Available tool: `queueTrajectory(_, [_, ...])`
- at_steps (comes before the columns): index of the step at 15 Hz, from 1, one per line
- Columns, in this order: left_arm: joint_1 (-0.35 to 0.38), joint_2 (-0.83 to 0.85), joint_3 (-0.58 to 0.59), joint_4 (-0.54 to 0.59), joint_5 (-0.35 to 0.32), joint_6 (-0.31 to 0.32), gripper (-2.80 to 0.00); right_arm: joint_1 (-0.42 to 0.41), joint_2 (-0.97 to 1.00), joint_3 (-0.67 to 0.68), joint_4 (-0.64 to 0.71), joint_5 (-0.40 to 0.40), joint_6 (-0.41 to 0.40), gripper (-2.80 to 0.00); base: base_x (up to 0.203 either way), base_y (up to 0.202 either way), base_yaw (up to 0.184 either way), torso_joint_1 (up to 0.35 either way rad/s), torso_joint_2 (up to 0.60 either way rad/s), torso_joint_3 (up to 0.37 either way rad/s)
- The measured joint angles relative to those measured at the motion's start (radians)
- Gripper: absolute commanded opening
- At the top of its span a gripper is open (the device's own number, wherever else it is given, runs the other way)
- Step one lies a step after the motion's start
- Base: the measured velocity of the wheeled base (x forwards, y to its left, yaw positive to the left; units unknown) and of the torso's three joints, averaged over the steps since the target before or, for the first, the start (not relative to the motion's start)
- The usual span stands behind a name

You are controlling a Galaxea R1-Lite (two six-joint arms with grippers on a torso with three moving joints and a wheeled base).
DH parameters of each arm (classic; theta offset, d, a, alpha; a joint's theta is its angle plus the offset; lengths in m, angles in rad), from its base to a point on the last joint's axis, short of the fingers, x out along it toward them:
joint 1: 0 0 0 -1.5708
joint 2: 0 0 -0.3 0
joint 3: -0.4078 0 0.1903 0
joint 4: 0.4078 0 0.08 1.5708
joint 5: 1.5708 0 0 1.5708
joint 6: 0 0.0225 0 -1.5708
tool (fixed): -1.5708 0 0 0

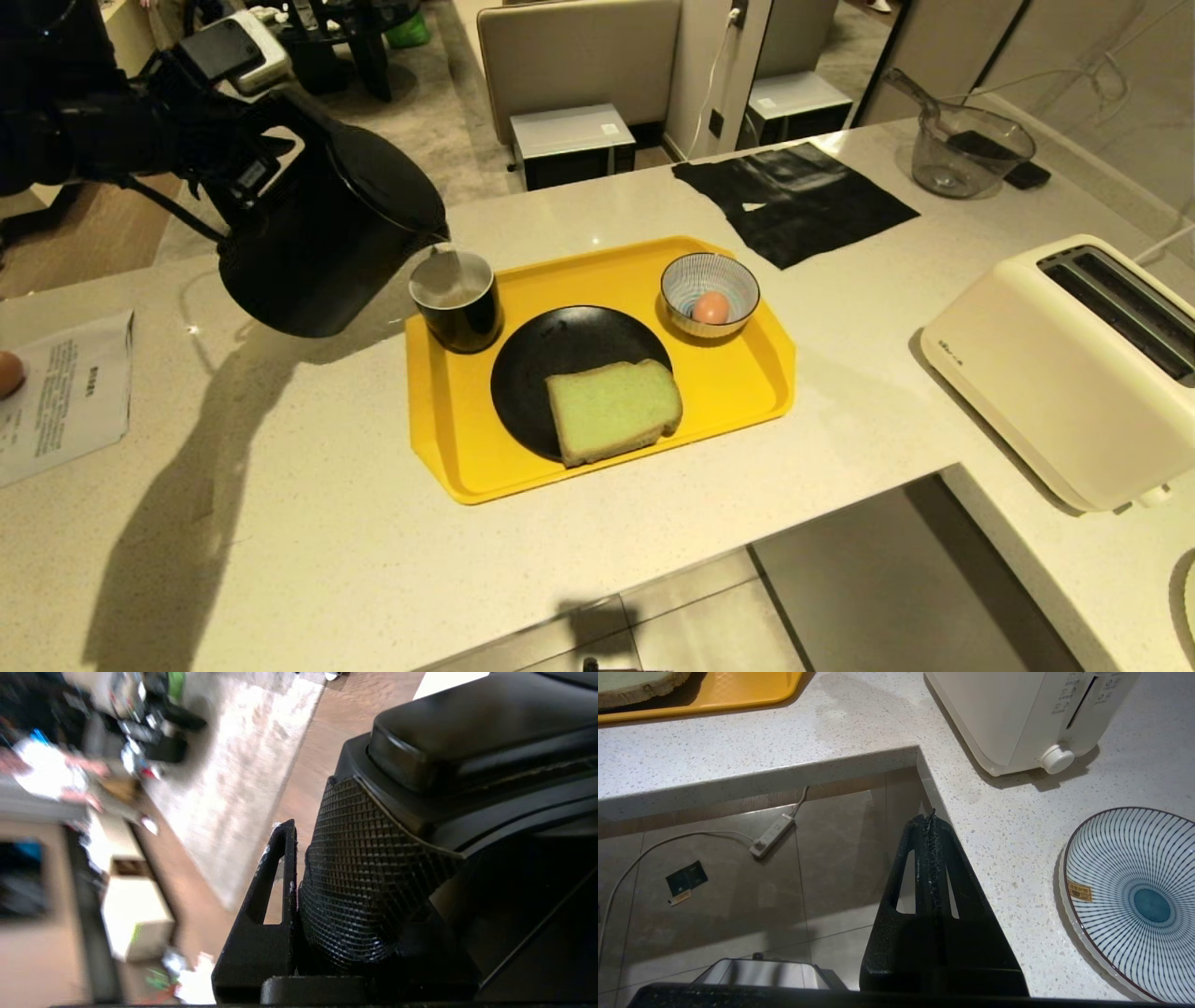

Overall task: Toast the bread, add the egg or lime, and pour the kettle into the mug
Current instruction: Pour water into a cup, then put the kettle back

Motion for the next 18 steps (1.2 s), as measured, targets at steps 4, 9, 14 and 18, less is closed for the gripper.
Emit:
queueTrajectory(4, [0.010, -0.018, 0.001, 0.008, 0.006, -0.080, -2.80, 0.000, 0.000, 0.000, 0.000, 0.000, 0.000, -2.80, 0.000, 0.000, 0.000, 0.000, 0.00, 0.000])
queueTrajectory(9, [0.088, -0.051, 0.013, 0.010, -0.004, -0.166, -2.80, 0.000, 0.000, 0.000, 0.000, 0.000, 0.000, -2.80, 0.000, 0.000, 0.000, 0.000, 0.00, 0.000])
queueTrajectory(14, [0.188, -0.077, 0.023, 0.008, -0.004, -0.469, -2.80, 0.000, 0.000, 0.000, 0.000, 0.000, 0.000, -2.80, 0.000, 0.000, 0.000, 0.000, 0.00, 0.000])
queueTrajectory(18, [0.229, -0.091, 0.108, -0.075, -0.008, -0.683, -2.80, 0.000, 0.000, 0.000, 0.000, 0.000, 0.000, -2.80, 0.000, 0.000, 0.000, 0.000, 0.00, 0.000])
